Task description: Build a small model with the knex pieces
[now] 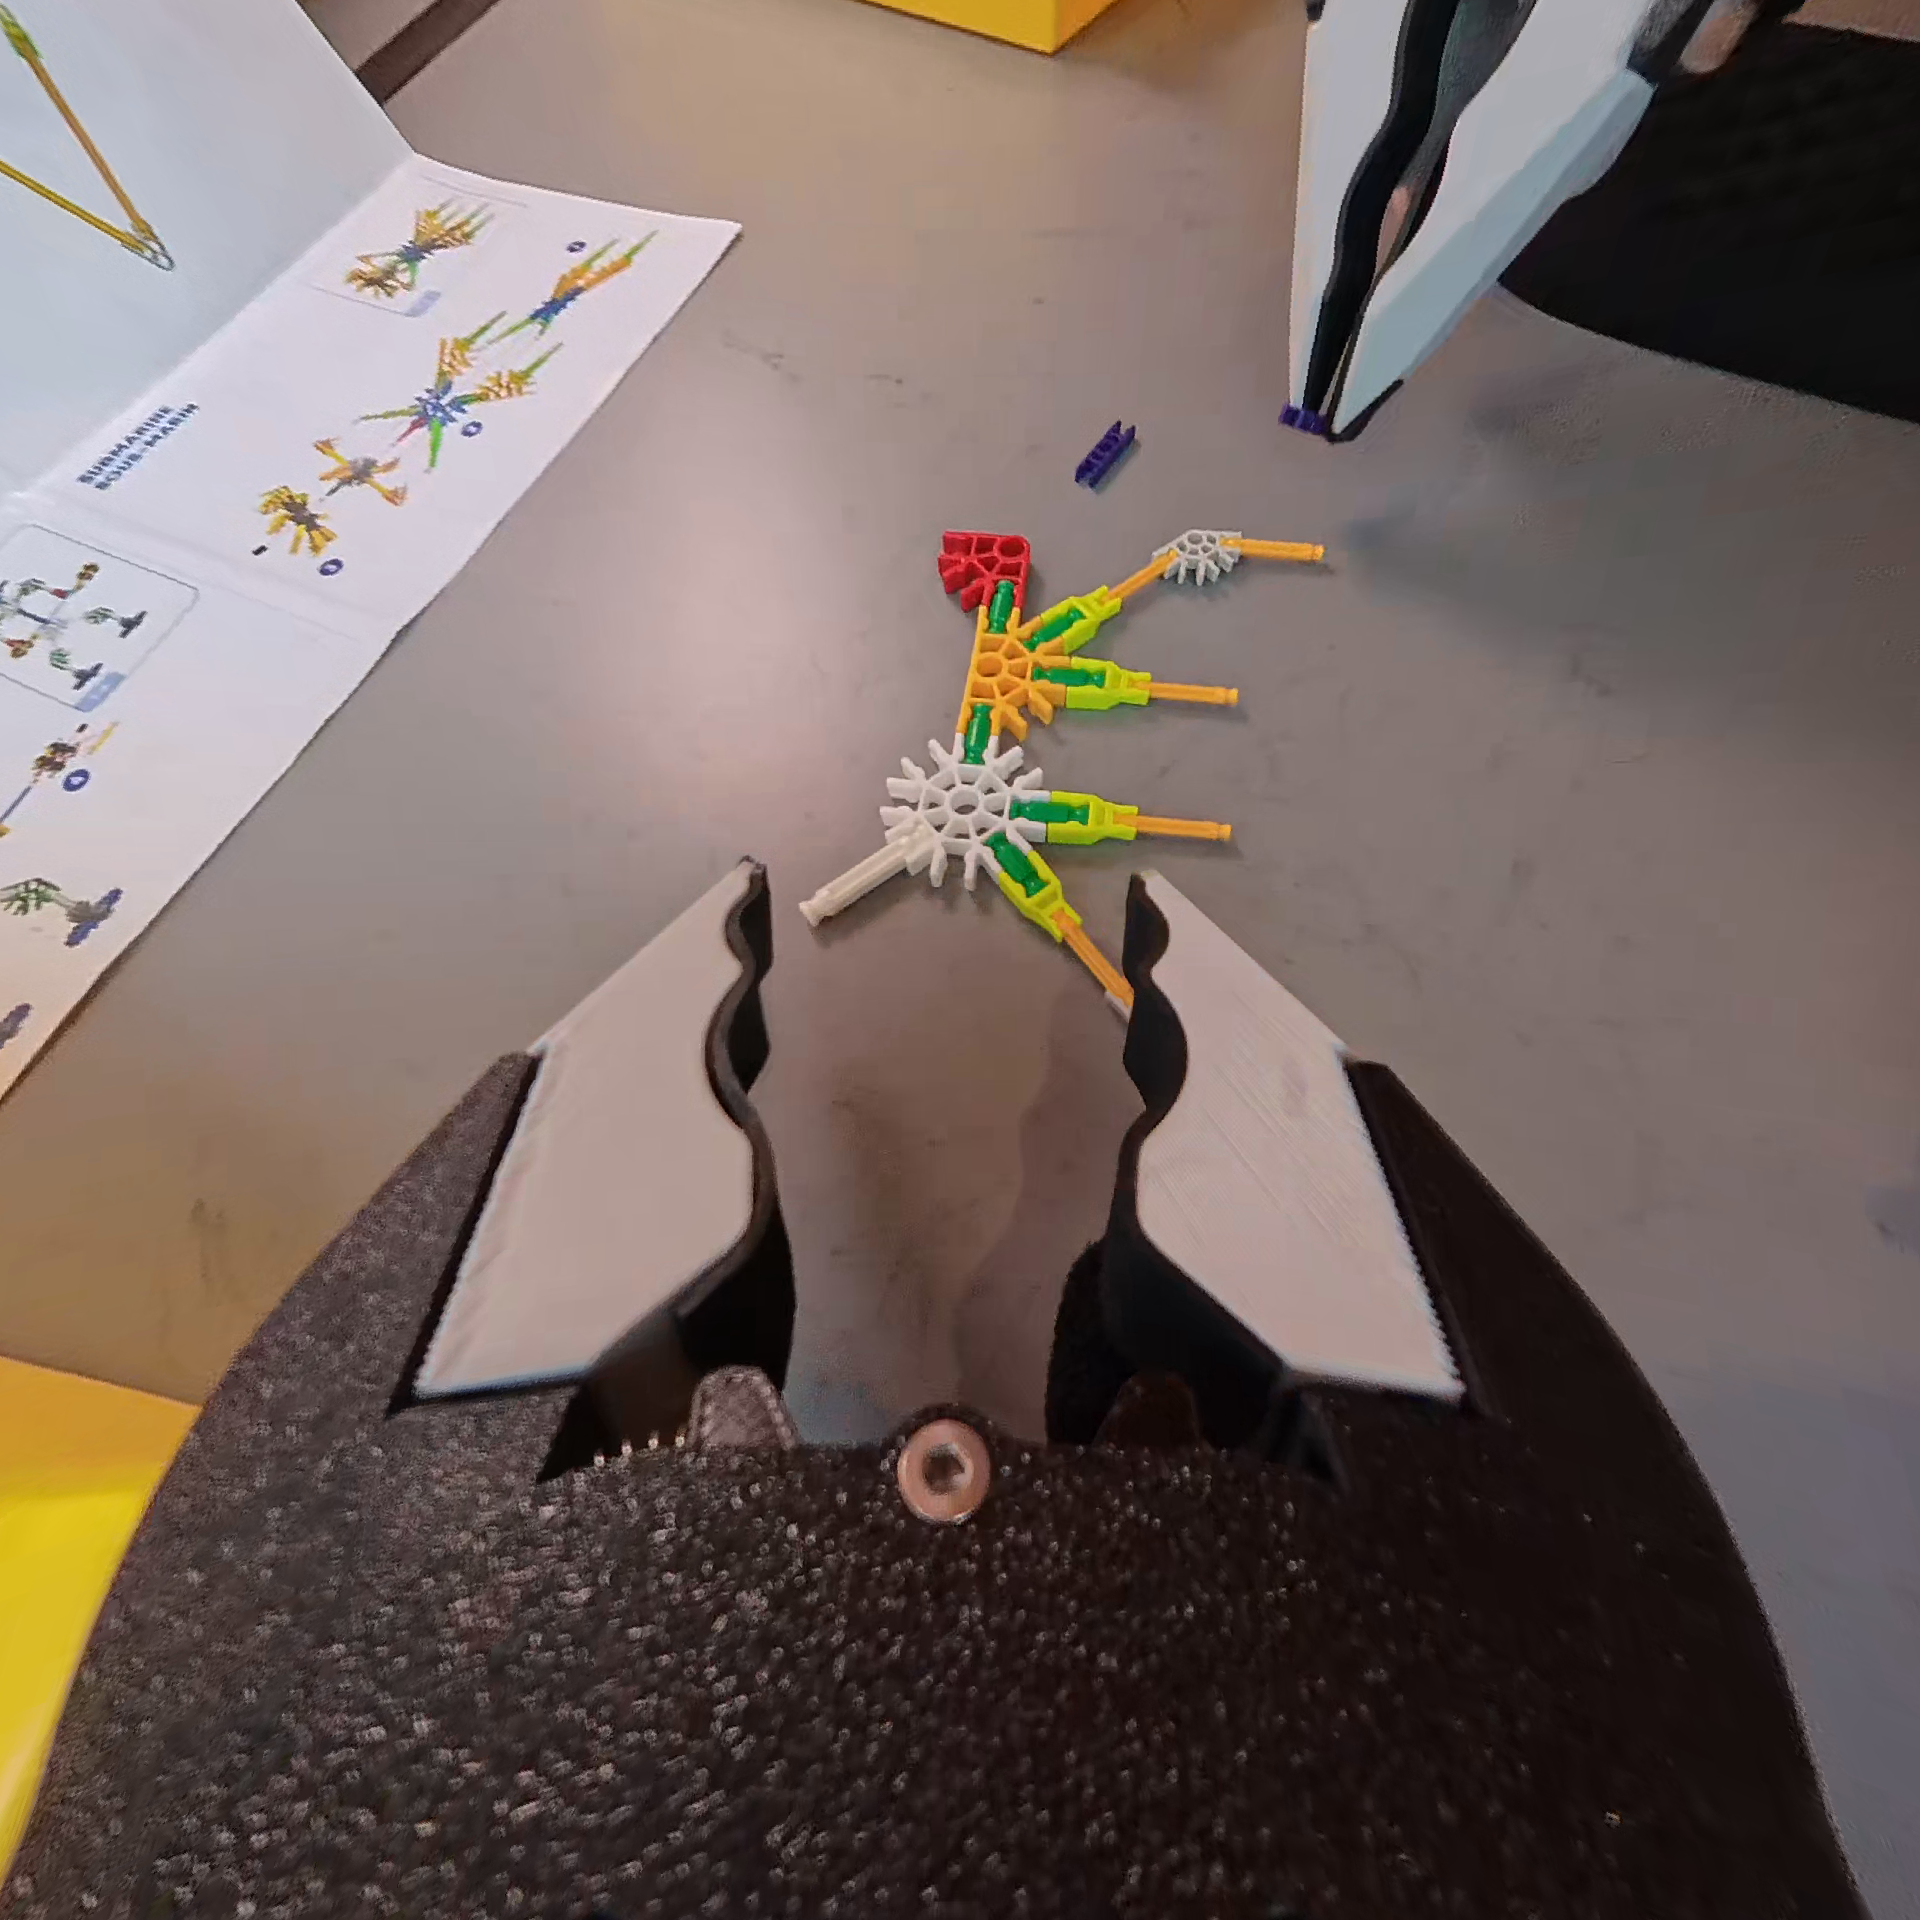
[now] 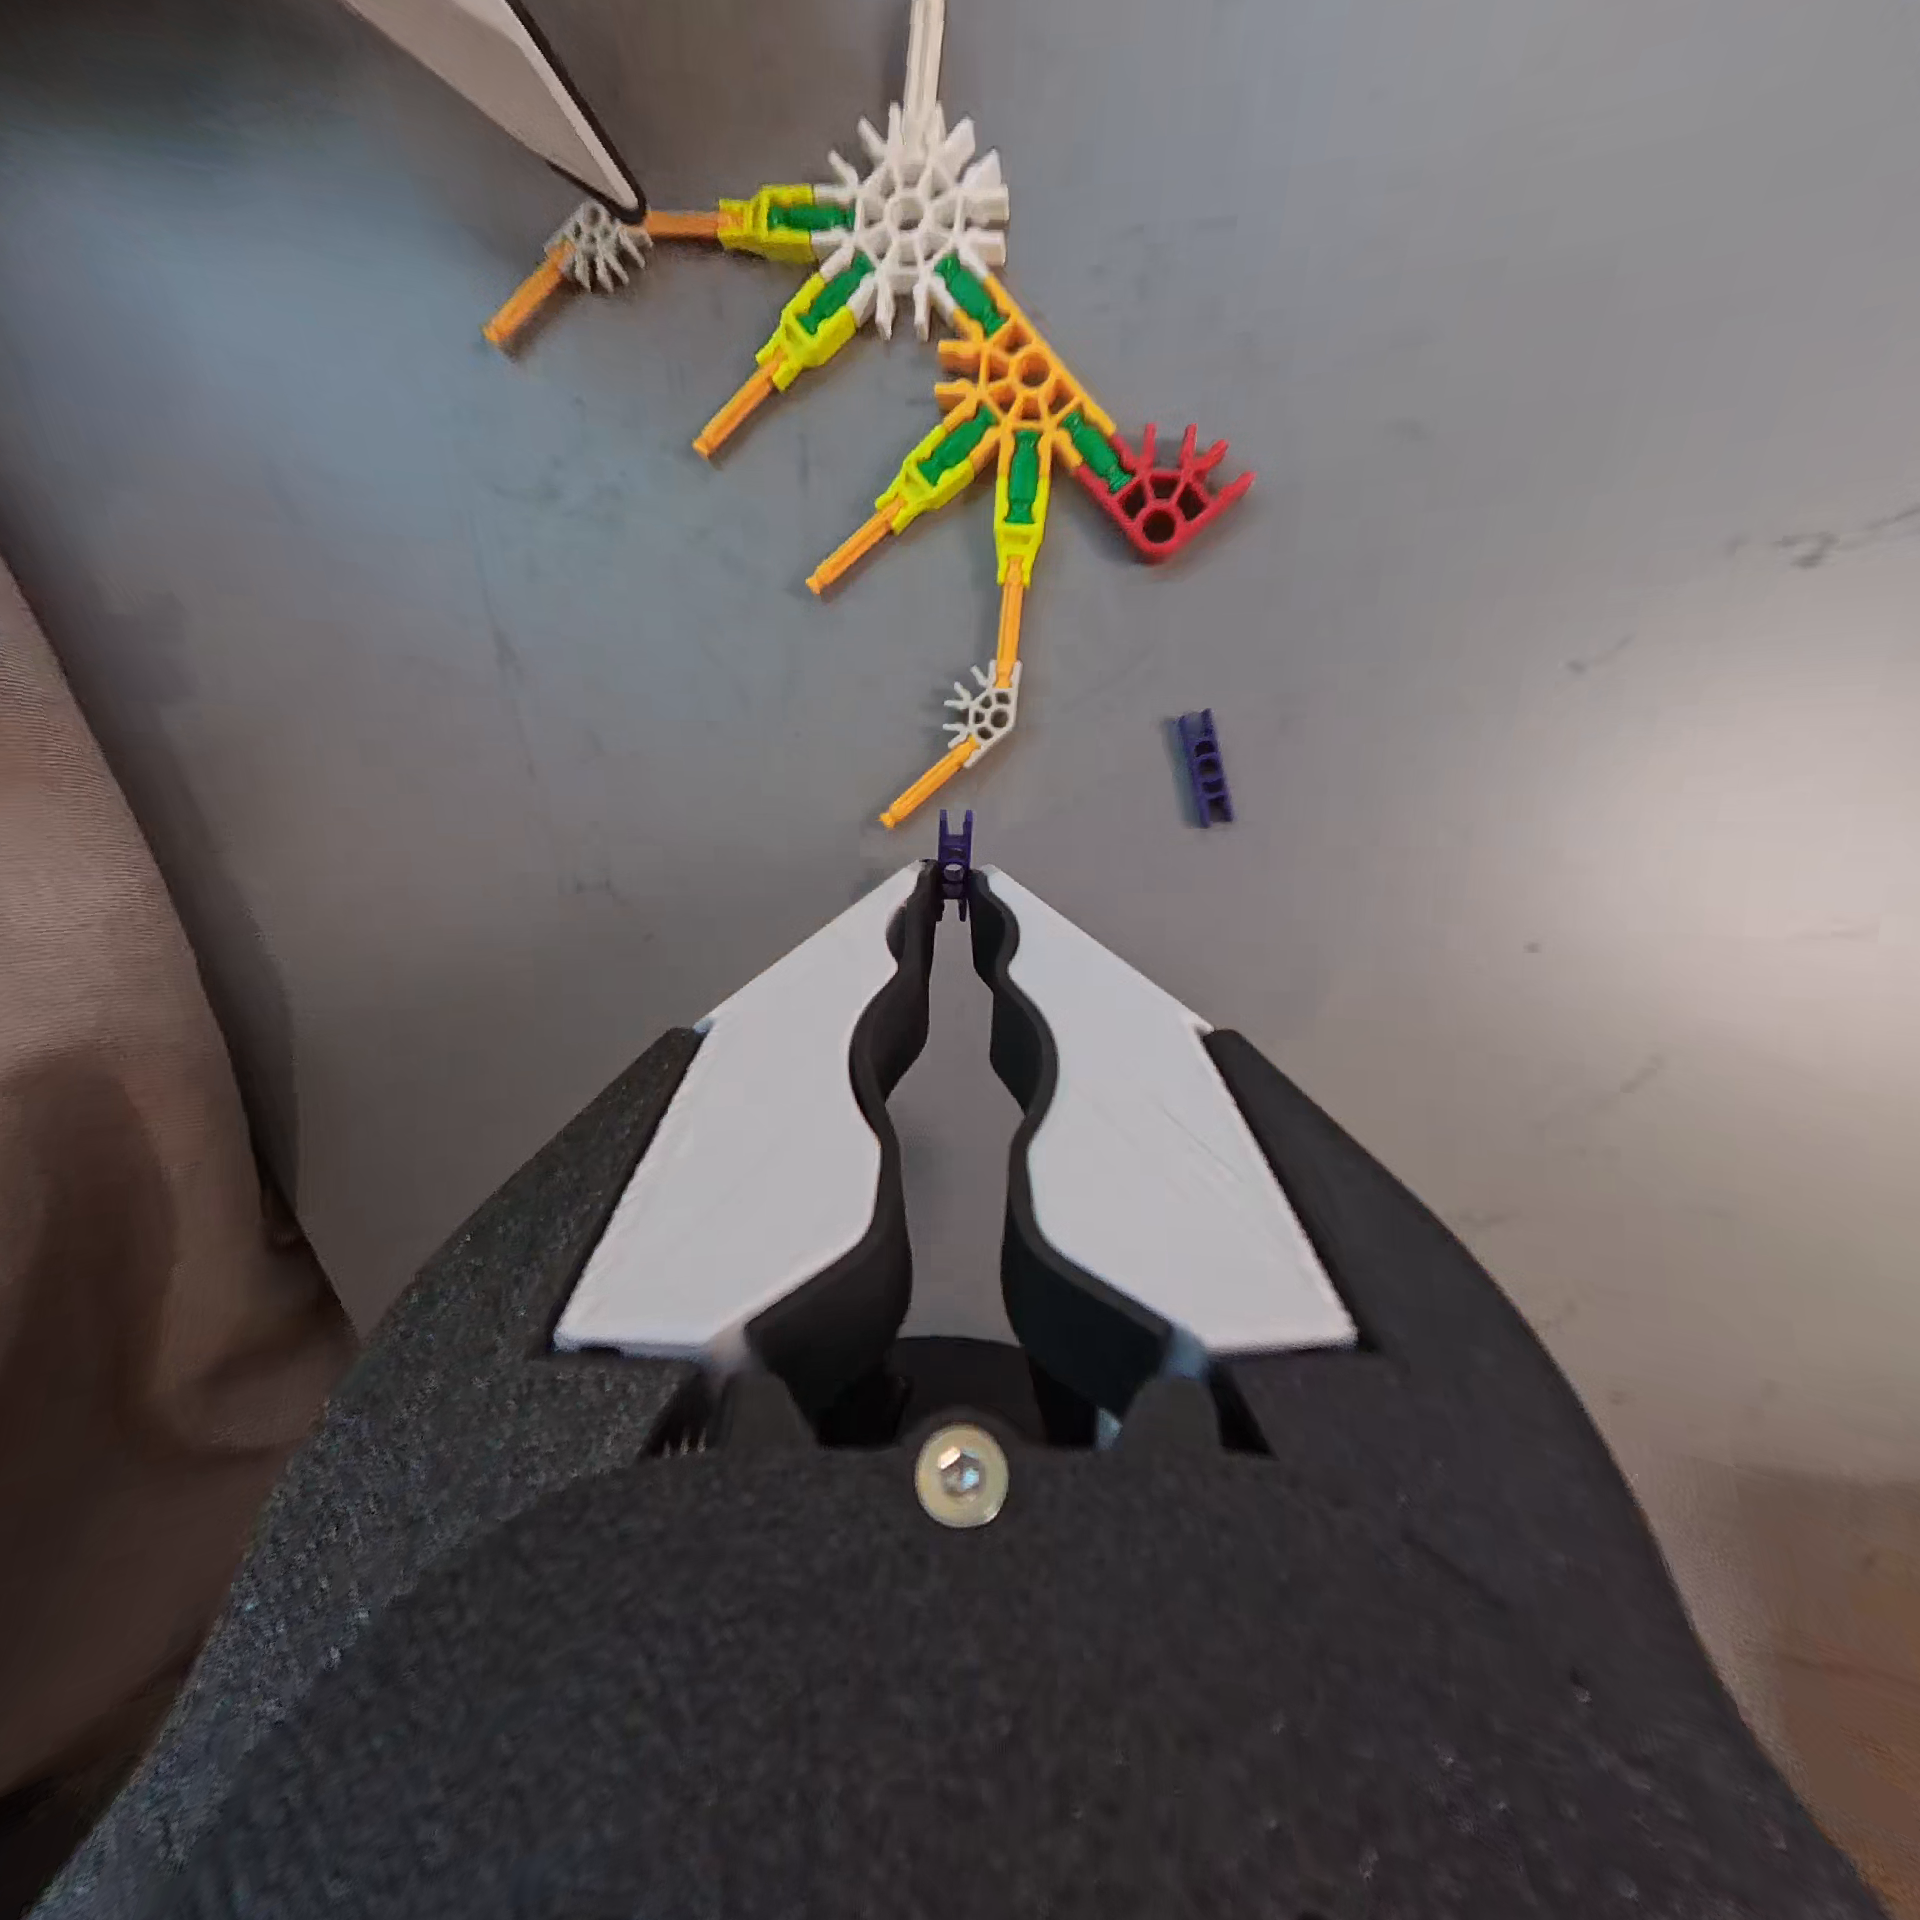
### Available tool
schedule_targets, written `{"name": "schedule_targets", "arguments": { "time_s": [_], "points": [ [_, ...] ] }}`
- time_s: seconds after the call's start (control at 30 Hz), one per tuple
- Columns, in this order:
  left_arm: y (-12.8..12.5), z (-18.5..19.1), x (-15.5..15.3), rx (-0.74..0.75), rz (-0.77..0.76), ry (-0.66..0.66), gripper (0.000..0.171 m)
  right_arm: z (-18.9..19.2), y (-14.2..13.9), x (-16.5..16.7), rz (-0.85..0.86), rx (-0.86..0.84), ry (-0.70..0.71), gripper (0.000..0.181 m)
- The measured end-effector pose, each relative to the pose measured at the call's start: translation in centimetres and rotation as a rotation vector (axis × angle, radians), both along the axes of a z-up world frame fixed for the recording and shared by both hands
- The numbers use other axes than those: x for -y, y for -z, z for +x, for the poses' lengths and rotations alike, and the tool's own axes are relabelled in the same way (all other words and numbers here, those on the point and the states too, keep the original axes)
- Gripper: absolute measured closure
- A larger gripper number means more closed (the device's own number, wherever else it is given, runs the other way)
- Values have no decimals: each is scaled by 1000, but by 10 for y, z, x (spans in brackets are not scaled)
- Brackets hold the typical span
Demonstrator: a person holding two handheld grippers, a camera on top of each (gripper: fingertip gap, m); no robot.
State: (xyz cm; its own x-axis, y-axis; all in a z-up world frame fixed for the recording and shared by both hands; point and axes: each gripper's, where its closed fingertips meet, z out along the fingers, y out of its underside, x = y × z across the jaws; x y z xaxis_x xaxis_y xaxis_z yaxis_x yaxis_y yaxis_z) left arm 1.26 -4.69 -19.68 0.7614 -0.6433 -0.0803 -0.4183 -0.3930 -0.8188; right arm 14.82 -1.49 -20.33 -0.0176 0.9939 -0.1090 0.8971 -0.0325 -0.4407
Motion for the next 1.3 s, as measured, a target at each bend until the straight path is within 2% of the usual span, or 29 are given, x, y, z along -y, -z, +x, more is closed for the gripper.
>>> {"name": "schedule_targets", "arguments": {
  "time_s": [0.1, 0.33, 0.43, 0.57, 0.67, 0.77, 0.83, 0.97, 1.07, 1.3],
  "points": [
    [10, 7, 7, -18, -53, 46, 106, 7, 17, 7, 21, 6, 48, 176],
    [23, 23, 22, -19, -141, 142, 117, 6, 16, 10, 51, -35, 84, 174],
    [21, 33, 36, 42, -198, 226, 117, 6, 15, 14, 24, -55, 71, 167],
    [3, 45, 52, 172, -224, 334, 117, 8, 15, 14, 21, -71, 65, 164],
    [-7, 33, 36, 214, -171, 242, 116, 8, 15, 11, 21, -81, 90, 165],
    [0, 7, 12, 136, -119, 73, 114, 4, 15, 10, 11, -97, 132, 165],
    [6, -1, 6, 82, -104, 31, 113, 2, 15, 10, 21, -101, 145, 165],
    [23, 2, 9, -40, -118, 55, 115, 0, 16, 6, 72, -99, 132, 172],
    [23, 13, 17, -17, -136, 115, 125, 0, 16, 6, 75, -101, 101, 173],
    [23, 20, 29, -13, -169, 171, 129, -1, 15, 7, 40, -93, 126, 165]
  ]
}}
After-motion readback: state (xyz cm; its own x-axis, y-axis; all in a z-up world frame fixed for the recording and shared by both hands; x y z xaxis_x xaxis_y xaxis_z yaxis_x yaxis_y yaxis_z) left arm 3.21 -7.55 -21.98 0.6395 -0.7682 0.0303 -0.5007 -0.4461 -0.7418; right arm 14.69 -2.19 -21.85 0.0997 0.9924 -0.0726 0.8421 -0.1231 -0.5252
